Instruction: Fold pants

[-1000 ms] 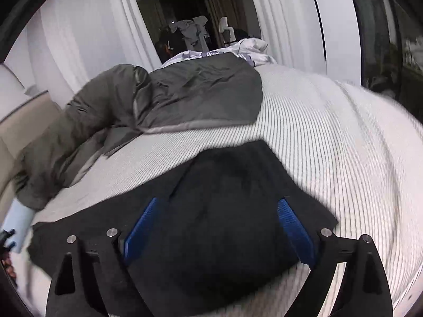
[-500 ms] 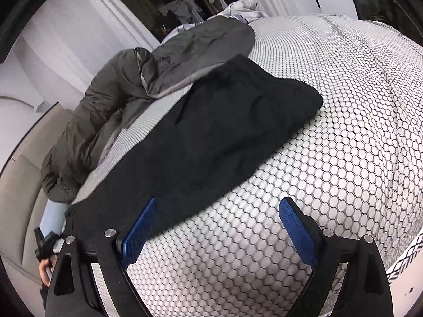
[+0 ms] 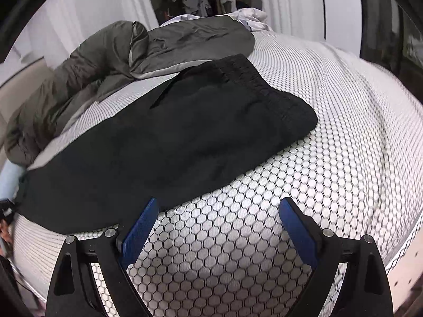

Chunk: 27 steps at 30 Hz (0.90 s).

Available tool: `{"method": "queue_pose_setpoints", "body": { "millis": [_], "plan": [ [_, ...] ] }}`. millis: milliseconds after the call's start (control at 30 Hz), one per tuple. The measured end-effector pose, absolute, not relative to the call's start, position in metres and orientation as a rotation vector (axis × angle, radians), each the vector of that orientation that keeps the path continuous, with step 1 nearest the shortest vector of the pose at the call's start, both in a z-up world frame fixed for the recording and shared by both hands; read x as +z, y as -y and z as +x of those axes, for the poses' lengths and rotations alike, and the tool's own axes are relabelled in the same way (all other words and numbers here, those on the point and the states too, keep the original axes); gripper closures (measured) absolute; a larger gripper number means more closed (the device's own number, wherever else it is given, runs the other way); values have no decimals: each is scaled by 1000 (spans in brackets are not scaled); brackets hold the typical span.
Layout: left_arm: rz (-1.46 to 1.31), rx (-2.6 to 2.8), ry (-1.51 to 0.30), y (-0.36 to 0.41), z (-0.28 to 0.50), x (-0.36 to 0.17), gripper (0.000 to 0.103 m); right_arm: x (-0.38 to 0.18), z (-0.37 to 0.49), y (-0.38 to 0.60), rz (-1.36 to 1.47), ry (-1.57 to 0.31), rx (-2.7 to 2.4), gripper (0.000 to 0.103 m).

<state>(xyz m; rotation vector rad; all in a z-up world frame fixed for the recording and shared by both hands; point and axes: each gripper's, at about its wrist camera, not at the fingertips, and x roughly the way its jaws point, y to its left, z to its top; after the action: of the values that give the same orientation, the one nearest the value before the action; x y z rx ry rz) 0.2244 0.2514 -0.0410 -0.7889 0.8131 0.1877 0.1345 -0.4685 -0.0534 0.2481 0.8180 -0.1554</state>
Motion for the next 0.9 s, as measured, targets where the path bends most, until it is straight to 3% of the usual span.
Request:
{"method": "queue_pose_setpoints", "body": {
  "millis": [567,767,800,900],
  "plan": [
    [-776,211,-836,-247,232,-42,96,-57,170,464,241,-815,-104,9],
    [-790,210,-834,-250,229,-44,96,-70,188,511,559,-798,-26,9],
    [-792,210,-836,-250,229,-45,96,-71,192,517,586,-793,-37,11],
    [-792,208,-851,-251,233,-47,96,-72,218,526,584,-796,-120,28]
  ]
}}
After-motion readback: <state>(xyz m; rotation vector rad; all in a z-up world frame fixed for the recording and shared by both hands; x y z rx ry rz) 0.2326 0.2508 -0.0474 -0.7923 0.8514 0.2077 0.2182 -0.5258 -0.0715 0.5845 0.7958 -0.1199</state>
